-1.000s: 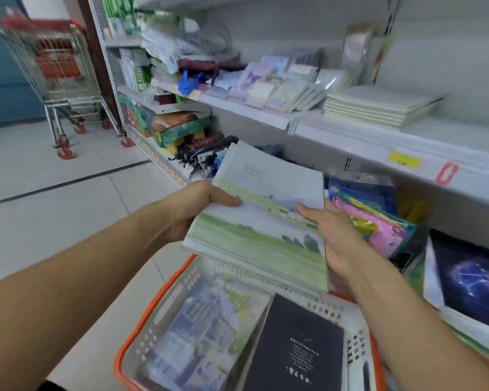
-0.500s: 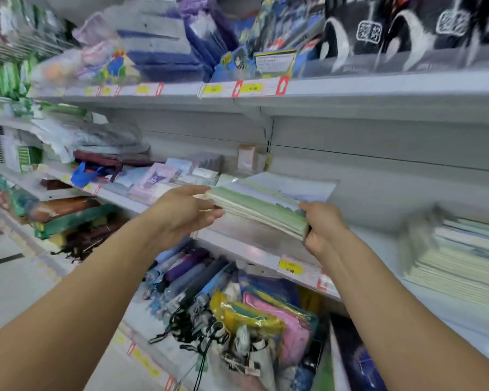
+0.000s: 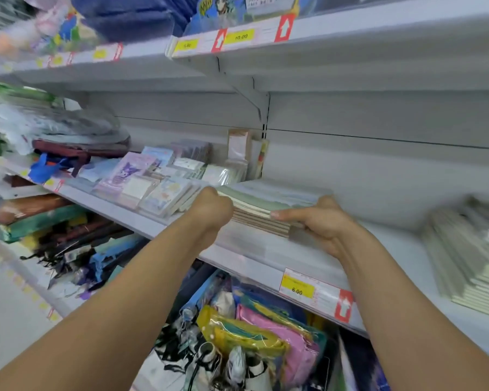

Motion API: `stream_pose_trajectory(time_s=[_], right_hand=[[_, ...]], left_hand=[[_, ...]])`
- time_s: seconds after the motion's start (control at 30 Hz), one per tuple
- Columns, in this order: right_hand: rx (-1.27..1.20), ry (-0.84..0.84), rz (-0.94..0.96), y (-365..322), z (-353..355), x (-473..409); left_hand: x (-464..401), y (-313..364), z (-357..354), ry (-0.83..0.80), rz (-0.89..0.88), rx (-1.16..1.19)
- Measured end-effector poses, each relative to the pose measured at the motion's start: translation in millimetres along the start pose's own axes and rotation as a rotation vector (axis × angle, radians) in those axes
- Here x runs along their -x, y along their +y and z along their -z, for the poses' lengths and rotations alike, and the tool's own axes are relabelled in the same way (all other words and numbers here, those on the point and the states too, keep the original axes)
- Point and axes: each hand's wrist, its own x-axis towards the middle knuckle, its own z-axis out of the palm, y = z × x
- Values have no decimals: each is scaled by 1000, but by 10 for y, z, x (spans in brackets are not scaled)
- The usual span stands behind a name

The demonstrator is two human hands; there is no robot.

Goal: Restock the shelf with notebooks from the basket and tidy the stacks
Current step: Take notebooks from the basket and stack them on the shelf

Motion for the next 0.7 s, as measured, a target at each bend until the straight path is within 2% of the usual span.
stream_pose_trajectory(time_s=[0.07, 0.13, 0.23, 0.47, 0.63, 0.7], right_hand=[[158, -16, 28, 57, -16, -51], [216, 18, 75, 109, -31, -125], [193, 38, 123, 186, -48, -251], [386, 112, 190, 244, -65, -359], [262, 19, 167, 190, -107, -208], [319, 68, 172, 196, -114, -238]], left_hand=[[-93, 56, -58, 64, -18, -142], [-174, 79, -94, 85, -7, -241], [-288, 16, -95, 70, -28, -224], [-369, -150, -108, 27, -147, -268], [-373, -130, -101, 10, -160, -331], [-363, -132, -101, 4, -149, -305]])
